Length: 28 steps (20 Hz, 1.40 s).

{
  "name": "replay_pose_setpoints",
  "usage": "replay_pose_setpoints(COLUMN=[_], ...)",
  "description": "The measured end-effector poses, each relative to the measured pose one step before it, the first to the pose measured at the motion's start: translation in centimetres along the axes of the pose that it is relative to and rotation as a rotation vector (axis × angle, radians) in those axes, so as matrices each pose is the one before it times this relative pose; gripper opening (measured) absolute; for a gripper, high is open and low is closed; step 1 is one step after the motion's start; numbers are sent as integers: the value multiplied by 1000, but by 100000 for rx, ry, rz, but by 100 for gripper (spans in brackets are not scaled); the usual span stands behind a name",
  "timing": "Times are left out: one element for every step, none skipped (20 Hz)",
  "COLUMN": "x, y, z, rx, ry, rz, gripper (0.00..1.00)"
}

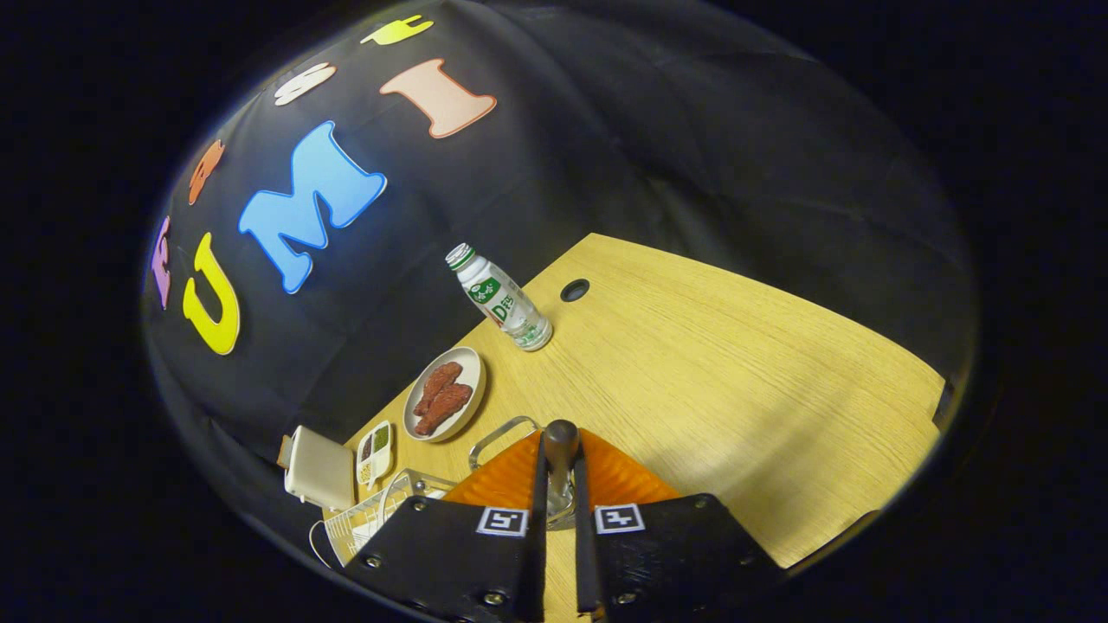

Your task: Take the plate from the dish rack, then take the spoon from the basket and place it into the plate.

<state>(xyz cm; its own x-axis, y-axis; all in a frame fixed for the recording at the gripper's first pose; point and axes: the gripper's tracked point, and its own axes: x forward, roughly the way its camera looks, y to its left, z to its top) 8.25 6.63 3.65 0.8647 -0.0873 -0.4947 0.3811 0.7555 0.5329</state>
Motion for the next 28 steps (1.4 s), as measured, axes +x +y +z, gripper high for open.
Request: replay_pose_setpoints(x=[-2,-75,-3,-24,-128,30,-139,-311,-368,-337,-443,-433,-618,-654,-821,-682,-807,-907,-831,-767,-607,-651,-721,-878,-723,-738,-644,-461], y=[247,74,9,132,209,90,155,249,490,424,538,702,748,742,723,838,1001,1136,1183,1237,1212,1384,1442,1362,1416,1606,1603,1599], z=[41,-119,-75,14,257,164,442,541,612,591,705,742,803,709,743,676,677,555,328,143,-116,-379,-360,-632,-725,-1003,-1059,-1076], rx=[-108,24,-34,-506,-810,-1672,-2407,-2327,-1952,-1654,-1303,-1255,-1720,-2008,-2248,-2141,-2147,-1924,-1816,-1461,-1207,-968,-1345,-1637,-1666,-2033,-2422,-2401], ry=[186,227,494,47,-446,-882,-1299,-1496,-1260,-998,-834,-1166,-1381,-1282,-1237,-1257,-1104,-1183,-504,-117,440,695,782,1203,1395,1783,1557,1317], rz=[1067,119,-315,174,485,-156,-6,239,805,720,949,1432,1481,1704,1406,1817,2075,2356,2637,2780,2921,2876,3144,2826,3005,2758,2960,2576], gripper=[14,14,14,14,14,14,14,14,14,14,14,14,14,14,14,14,14,14,14,14,14,14,14,14,14,14,14,14])
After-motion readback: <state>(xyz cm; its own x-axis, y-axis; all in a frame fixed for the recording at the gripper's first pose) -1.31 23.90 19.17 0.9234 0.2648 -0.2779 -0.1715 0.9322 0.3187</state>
